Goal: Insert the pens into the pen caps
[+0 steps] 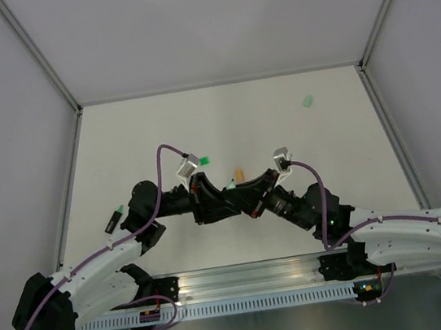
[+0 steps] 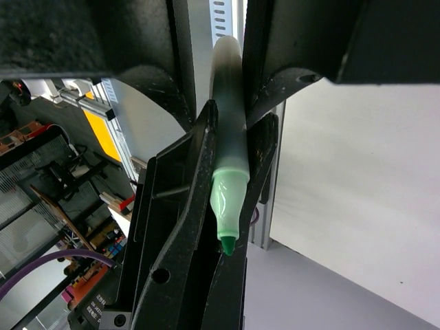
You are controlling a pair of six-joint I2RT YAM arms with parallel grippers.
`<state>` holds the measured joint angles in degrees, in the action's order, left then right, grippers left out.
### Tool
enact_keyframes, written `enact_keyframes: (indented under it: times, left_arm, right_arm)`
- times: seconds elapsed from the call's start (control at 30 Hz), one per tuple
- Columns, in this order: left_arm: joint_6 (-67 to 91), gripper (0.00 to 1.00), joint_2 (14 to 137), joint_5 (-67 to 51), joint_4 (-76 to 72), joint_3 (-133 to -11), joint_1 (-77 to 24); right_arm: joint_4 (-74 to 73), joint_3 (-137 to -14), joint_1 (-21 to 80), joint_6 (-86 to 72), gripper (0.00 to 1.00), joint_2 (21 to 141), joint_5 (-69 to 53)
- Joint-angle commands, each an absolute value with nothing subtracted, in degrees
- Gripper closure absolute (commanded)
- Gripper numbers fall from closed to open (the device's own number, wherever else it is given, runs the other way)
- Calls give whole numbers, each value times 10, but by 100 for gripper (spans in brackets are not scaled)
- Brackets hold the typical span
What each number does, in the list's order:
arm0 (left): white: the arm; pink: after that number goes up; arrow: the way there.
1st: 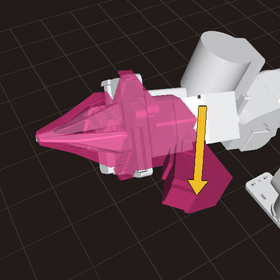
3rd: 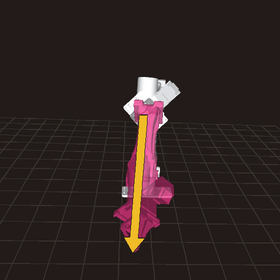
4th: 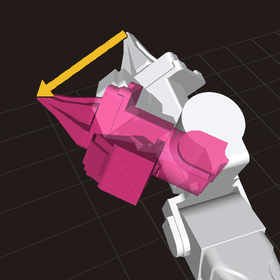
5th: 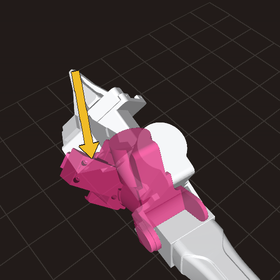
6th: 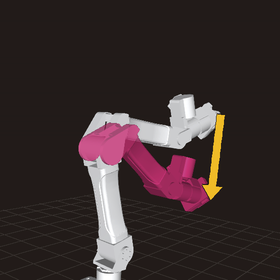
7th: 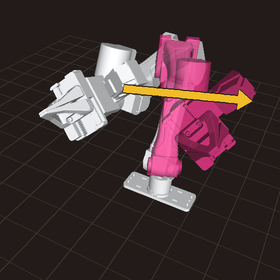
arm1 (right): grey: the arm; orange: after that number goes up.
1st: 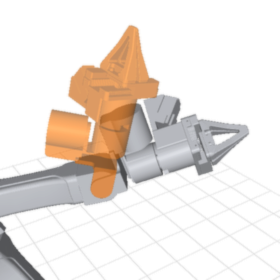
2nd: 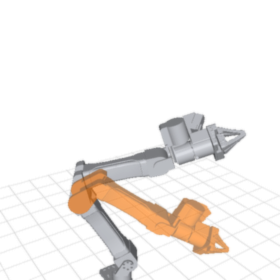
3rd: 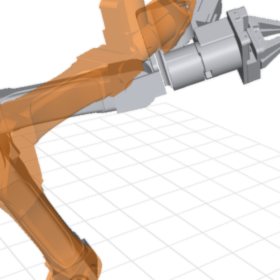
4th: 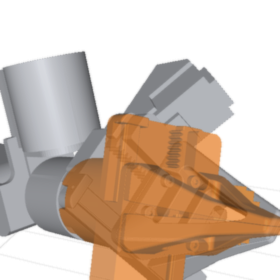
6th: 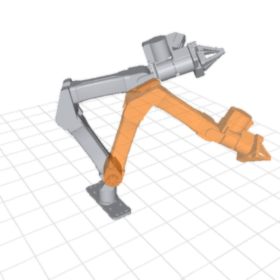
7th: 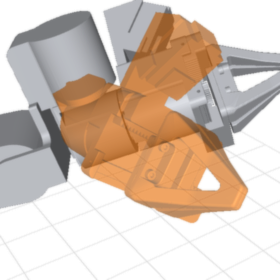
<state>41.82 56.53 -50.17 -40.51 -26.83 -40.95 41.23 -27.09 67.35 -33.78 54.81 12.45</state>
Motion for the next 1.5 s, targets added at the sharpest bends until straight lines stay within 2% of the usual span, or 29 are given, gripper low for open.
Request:
enact_keyframes:
  times: [0.0, 0.07, 0.1, 0.2, 0.33, 0.4, 0.43, 0.53, 0.67, 0.7, 0.73, 0.87, 1.03, 1.23, 1.47]
  left_arm:
    - [419, 65, 560, -529, -452, -275, -412]
    - [419, 69, 559, -532, -454, -275, -413]
    - [419, 79, 558, -533, -455, -274, -412]
    - [419, 98, 555, -531, -451, -276, -412]
    - [415, 98, 555, -521, -436, -277, -412]
    - [407, 98, 556, -509, -425, -279, -412]
    - [399, 98, 555, -505, -409, -281, -413]
    - [379, 98, 554, -468, -370, -290, -412]
    - [324, 98, 555, -349, -231, -318, -412]
    - [319, 98, 560, -333, -217, -321, -412]
    - [308, 98, 562, -323, -208, -325, -412]
    - [293, 98, 560, -252, -157, -334, -412]
    - [264, 98, 506, -142, -101, -331, -412]
    - [272, 98, 434, -65, -97, -302, -412]
    - [284, 98, 421, -61, -93, -301, -412]
  right_arm:
    - [430, -286, 671, -333, 100, 562, 116]
    - [435, -286, 672, -334, 100, 564, 113]
    - [436, -285, 671, -336, 100, 565, 113]
    - [436, -284, 672, -334, 100, 565, 114]
    - [412, -287, 671, -321, 96, 545, 134]
    - [385, -296, 672, -313, 65, 522, 179]
    - [342, -302, 671, -308, 44, 513, 201]
    - [243, -338, 671, -278, 19, 480, 267]
    - [134, -383, 666, -250, 16, 440, 388]
    - [95, -419, 659, -266, 16, 440, 459]
    - [24, -438, 640, -299, 16, 444, 480]
    - [-75, -557, 555, -314, 15, 512, 502]
    - [-233, -683, 339, -379, 19, 648, 422]
    - [-228, -753, 160, -369, 19, 808, 277]
    - [-187, -859, 94, -261, 19, 1001, 286]
